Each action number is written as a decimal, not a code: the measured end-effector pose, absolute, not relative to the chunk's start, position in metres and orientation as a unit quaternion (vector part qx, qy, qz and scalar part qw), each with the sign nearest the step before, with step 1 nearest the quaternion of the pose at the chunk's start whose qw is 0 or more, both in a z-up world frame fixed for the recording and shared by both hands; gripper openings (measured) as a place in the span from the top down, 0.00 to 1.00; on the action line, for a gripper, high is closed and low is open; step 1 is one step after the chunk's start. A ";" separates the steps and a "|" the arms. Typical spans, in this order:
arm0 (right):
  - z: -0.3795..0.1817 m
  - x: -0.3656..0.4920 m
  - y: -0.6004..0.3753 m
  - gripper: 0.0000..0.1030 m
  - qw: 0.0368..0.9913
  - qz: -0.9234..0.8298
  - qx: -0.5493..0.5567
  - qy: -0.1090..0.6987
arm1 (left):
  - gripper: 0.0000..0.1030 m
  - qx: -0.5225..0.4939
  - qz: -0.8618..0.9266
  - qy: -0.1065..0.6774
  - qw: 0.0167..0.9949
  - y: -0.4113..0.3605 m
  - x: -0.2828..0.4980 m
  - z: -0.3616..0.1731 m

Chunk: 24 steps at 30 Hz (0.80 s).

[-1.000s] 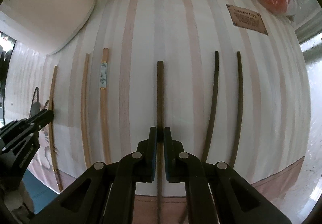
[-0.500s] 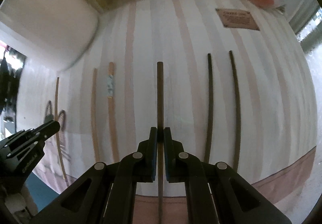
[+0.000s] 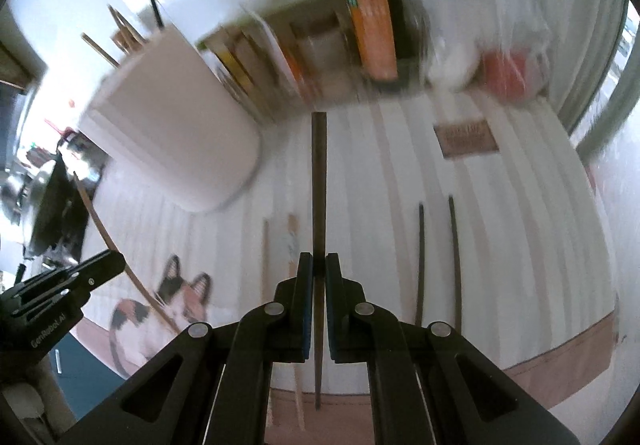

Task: Organize utensils
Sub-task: 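Lift both chopsticks upright and carry them over the cream holder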

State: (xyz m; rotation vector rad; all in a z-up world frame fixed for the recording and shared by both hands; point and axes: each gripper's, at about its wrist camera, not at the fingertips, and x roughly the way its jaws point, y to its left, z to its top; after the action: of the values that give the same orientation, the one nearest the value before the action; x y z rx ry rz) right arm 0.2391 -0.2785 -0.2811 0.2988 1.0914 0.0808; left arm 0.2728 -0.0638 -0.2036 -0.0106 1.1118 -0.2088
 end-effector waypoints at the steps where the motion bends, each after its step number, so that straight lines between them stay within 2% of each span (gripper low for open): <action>1: -0.275 0.240 -0.279 0.95 0.848 0.039 0.142 0.509 | 0.96 -0.005 -0.098 0.519 0.849 -0.062 0.273 -0.197; 13: -0.213 0.269 -0.274 0.95 0.884 0.057 0.138 0.442 | 0.96 -0.022 -0.097 0.449 0.888 -0.057 0.291 -0.128; 24: -0.119 0.286 -0.261 0.95 0.915 0.099 0.130 0.369 | 0.96 -0.035 -0.107 0.383 0.917 -0.046 0.307 -0.040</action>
State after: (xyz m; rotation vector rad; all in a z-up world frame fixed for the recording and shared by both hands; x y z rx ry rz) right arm 0.2857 -0.2613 -0.1191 0.2681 0.7604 0.2045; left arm 0.3066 -0.0459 -0.0397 -0.0727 0.7888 -0.2197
